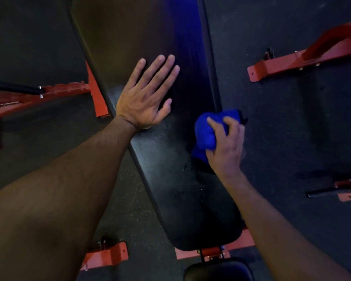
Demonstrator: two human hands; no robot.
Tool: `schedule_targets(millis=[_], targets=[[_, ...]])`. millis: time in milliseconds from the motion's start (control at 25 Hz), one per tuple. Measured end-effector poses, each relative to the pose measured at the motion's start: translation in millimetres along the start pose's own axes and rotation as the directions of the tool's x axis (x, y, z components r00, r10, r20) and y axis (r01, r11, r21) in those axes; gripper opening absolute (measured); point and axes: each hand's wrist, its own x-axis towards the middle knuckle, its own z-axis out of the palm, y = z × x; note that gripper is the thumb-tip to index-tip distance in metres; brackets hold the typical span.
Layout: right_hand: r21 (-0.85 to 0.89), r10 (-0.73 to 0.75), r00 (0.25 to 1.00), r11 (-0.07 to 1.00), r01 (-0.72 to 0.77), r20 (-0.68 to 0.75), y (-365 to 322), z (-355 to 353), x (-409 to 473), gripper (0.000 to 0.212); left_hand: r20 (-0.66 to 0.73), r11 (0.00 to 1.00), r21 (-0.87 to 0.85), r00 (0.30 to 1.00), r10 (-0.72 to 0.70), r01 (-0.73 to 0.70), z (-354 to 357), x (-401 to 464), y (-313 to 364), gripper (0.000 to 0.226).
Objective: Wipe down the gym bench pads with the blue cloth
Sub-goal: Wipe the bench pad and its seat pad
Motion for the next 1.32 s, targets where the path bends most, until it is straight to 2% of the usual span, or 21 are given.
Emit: schedule_targets(millis=[120, 240, 440, 520, 680, 720, 800, 920, 1000, 1120, 1200, 1320], targets=[[-0.015, -0.014, 0.997, 1.000, 0.015, 0.082, 20, 0, -48, 0.083, -0.007, 1.000, 0.004, 1.000, 0.000, 0.000, 2, -1, 2, 0.070], [-0.017, -0.080, 0.991, 0.996, 0.082, 0.108, 21, -8, -26, 0.083, -0.009, 1.000, 0.012, 1.000, 0.008, -0.008, 2, -1, 0, 0.070], [-0.004, -0.070, 0.994, 0.998, 0.070, -0.079, -18, -7, 89, 0.056, 0.000, 1.000, 0.009, 1.000, 0.003, -0.003, 0, -1, 2, 0.070], [-0.019, -0.076, 0.993, 0.997, 0.075, -0.090, -21, -2, 76, 0.063, 0.010, 1.000, 0.008, 1.000, 0.007, -0.007, -1, 1, 0, 0.070], [-0.089, -0.128, 0.979, 0.986, 0.144, 0.159, -6, -2, -47, 0.097, 0.016, 1.000, 0.004, 1.000, 0.009, -0.009, -1, 0, 3, 0.070], [-0.084, -0.118, 0.972, 0.987, 0.137, 0.203, -3, -3, -70, 0.102, 0.009, 1.000, 0.007, 1.000, 0.009, -0.009, 0, 1, 3, 0.070], [0.018, -0.043, 0.982, 0.999, 0.040, 0.182, -3, -6, -91, 0.100, 0.003, 1.000, 0.003, 1.000, 0.008, -0.008, -1, 1, 1, 0.070], [0.254, 0.160, 0.987, 0.955, -0.152, -0.012, -13, -14, -102, 0.077, 0.009, 1.000, 0.002, 1.000, 0.022, -0.022, -3, 1, 3, 0.070], [0.349, 0.330, 0.933, 0.899, -0.265, -0.140, -17, -18, -114, 0.062, 0.003, 1.000, -0.010, 1.000, 0.019, -0.019, -4, 1, 4, 0.070], [0.411, 0.596, 0.756, 0.781, -0.469, -0.271, -38, -9, -134, 0.042, -0.020, 1.000, -0.028, 1.000, 0.006, -0.007, -6, -4, 4, 0.071], [0.423, 0.666, 0.664, 0.739, -0.525, -0.339, -63, 14, -131, 0.040, -0.015, 0.999, -0.042, 1.000, 0.003, -0.004, -9, -2, 3, 0.071], [0.296, 0.698, 0.587, 0.711, -0.638, -0.411, -97, 48, -101, 0.042, 0.013, 0.996, -0.083, 1.000, 0.010, -0.009, -6, -5, -1, 0.072]])
